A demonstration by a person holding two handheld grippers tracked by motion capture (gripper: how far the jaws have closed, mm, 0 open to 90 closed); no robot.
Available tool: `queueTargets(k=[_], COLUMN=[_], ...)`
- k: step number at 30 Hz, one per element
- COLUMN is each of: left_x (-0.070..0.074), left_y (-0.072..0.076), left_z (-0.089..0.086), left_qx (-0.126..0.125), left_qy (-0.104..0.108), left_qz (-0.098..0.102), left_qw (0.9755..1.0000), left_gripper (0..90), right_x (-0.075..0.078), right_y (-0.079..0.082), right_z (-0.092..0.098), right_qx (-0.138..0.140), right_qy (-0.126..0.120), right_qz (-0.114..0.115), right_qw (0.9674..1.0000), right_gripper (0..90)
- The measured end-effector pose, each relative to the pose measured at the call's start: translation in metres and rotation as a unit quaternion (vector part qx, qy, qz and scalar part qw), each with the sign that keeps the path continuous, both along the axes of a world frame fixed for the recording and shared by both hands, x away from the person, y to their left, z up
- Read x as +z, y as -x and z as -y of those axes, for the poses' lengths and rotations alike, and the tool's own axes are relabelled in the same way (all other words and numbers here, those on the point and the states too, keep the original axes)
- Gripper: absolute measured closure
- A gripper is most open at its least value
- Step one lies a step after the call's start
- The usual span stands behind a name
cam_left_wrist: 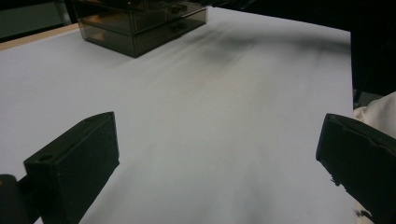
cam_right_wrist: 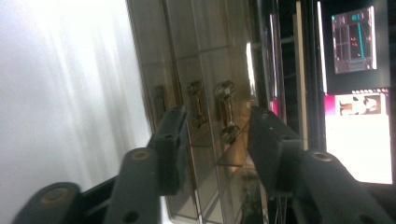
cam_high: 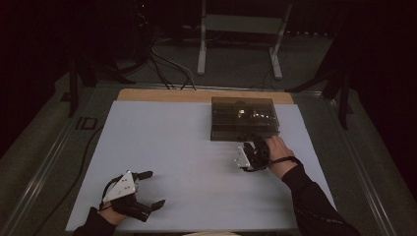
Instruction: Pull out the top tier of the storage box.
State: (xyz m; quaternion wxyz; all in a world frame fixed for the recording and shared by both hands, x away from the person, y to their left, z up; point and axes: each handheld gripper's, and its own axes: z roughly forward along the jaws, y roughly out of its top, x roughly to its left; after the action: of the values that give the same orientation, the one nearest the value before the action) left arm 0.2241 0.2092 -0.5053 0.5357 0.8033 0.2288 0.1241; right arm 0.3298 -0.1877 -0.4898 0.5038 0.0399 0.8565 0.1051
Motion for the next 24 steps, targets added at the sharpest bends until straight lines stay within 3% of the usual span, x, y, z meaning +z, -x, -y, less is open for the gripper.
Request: queueTargets(k=[6, 8, 12, 16, 19, 24], left_x=[0.000, 0.000, 0.000, 0.000, 0.000, 0.000], left_y=[0.000, 0.000, 0.000, 0.000, 0.000, 0.000], left_z=[0.000, 0.000, 0.000, 0.000, 0.001, 0.001], left_qx=[0.000, -0.001, -0.001, 0.000, 0.000, 0.000], left_qy=[0.000, 0.000, -0.001, 0.000, 0.000, 0.000], left_qz=[0.000, 0.001, 0.000, 0.000, -0.001, -0.001], left_qw=[1.0000, 1.0000, 1.0000, 1.0000, 1.0000, 1.0000], left_gripper=[0.9, 0.9, 0.9, 0.9, 0.9, 0.9], right_x=[0.009, 0.016, 0.021, 0.024, 0.028, 0.034], right_y=[-0.003, -0.004, -0.006, -0.008, -0.009, -0.014], right_z=[0.007, 0.012, 0.019, 0.028, 0.035, 0.046], right_qx=[0.009, 0.012, 0.005, 0.003, 0.008, 0.012], right_qy=[-0.028, -0.052, -0.068, -0.077, -0.083, -0.081], right_qz=[-0.039, -0.084, -0.121, -0.146, -0.141, -0.165], right_qw=[0.9988, 0.9951, 0.9903, 0.9863, 0.9865, 0.9830], right_gripper=[40.0, 23.9, 1.6, 0.0, 0.0, 0.0])
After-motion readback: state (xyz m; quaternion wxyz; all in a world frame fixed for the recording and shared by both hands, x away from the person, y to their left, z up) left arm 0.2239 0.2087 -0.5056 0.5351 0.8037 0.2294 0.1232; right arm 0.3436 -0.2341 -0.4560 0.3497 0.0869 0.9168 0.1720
